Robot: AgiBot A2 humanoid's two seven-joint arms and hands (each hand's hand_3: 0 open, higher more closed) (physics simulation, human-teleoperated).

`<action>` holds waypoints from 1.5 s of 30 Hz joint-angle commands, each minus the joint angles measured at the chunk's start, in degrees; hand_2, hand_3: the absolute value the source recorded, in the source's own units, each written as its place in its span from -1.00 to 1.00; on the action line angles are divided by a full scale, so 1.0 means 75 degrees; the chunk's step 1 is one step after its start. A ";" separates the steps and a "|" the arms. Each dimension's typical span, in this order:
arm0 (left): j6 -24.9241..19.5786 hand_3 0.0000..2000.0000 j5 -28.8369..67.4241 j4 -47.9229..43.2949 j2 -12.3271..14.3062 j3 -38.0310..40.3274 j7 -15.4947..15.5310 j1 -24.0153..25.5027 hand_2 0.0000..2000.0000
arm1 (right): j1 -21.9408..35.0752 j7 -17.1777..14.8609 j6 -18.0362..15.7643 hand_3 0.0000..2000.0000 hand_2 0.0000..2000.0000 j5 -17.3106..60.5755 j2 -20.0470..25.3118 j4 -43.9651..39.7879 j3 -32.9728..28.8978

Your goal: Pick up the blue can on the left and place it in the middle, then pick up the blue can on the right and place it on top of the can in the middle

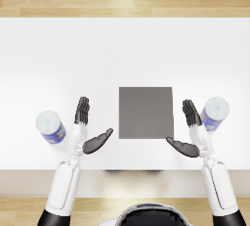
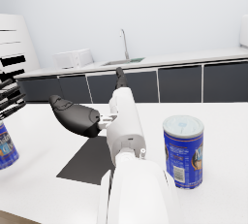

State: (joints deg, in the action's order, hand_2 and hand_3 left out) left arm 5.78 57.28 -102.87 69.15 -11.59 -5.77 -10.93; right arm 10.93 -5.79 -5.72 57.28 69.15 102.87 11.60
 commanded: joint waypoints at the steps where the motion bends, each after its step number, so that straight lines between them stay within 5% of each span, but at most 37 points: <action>1: 0.0000 -1.00 0.0000 0.0000 0.0000 0.0000 0.0000 0.0000 -1.00 | 0.0000 0.0000 0.0000 -1.00 -1.00 0.0000 0.0000 0.0000 0.0000; 19: 0.0000 -1.00 0.0000 0.0125 0.0008 -0.0229 0.0000 -0.0014 -1.00 | 0.0000 0.0000 0.0000 -1.00 -1.00 0.0000 0.0000 0.0000 0.0000; 26: -0.0695 -1.00 0.0334 -0.0469 0.0196 0.1347 0.0694 -0.0149 -1.00 | 0.0303 0.0667 0.0659 -1.00 -1.00 0.0334 0.0256 0.0433 -0.0954; 34: -0.0765 -1.00 0.2964 -0.0707 0.0288 0.2803 0.0763 -0.0091 -1.00 | 0.0448 0.0764 0.0755 -1.00 -1.00 0.2800 0.0351 0.0595 -0.2142; 45: -0.0770 -1.00 0.3567 -0.0069 0.0575 0.3810 0.0769 0.0473 -1.00 | 0.0236 0.0771 0.0762 -1.00 -1.00 0.3231 0.0481 -0.0357 -0.2690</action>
State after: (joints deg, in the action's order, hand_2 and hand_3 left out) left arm 0.00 84.07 -105.03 73.26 16.07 0.00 -8.08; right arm 12.53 0.00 0.00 81.54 72.85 102.46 -7.83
